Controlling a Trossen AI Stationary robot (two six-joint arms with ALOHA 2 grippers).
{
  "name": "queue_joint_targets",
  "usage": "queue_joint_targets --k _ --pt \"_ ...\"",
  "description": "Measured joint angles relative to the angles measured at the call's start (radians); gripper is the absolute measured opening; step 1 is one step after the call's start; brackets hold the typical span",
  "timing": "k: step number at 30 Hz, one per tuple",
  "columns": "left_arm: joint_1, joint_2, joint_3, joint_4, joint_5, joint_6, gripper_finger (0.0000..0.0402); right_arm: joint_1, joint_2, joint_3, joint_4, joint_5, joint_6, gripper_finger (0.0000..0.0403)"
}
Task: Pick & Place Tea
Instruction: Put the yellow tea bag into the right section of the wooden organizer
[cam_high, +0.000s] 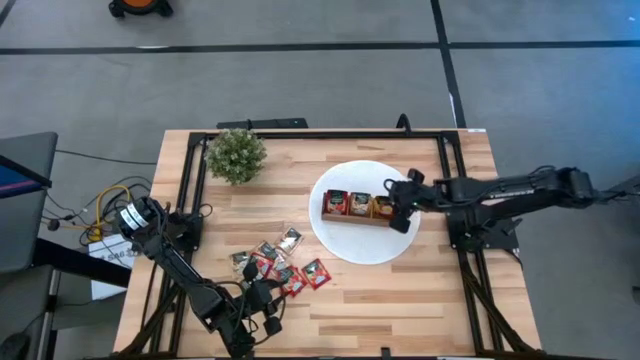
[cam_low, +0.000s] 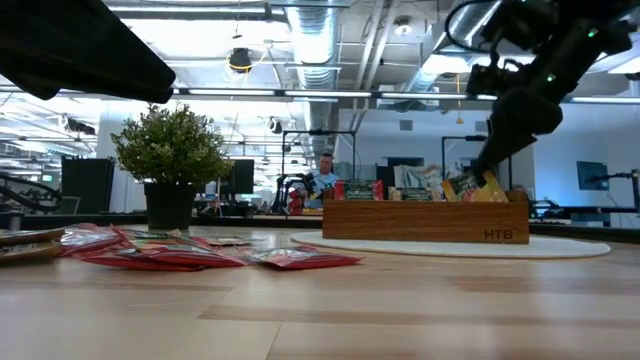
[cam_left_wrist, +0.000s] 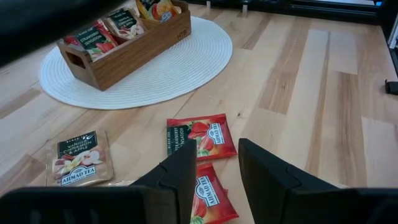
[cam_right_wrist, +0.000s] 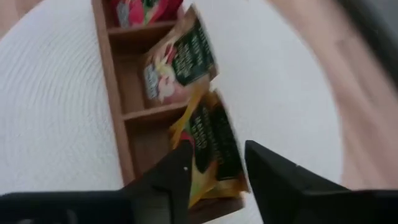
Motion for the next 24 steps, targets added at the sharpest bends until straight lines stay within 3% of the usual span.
queue_joint_targets --k 9,17,24 --pt "0.000 0.000 0.000 0.000 0.000 0.000 0.0112 0.000 0.055 0.000 0.012 -0.038 -0.034 0.0011" --pt "0.000 0.000 0.000 -0.001 -0.001 -0.005 0.0112 0.085 0.000 -0.005 0.040 0.071 0.038 0.0003" --pt "0.000 0.000 0.000 -0.001 -0.001 -0.007 0.0112 0.154 -0.018 -0.096 0.143 0.121 0.094 0.0003"
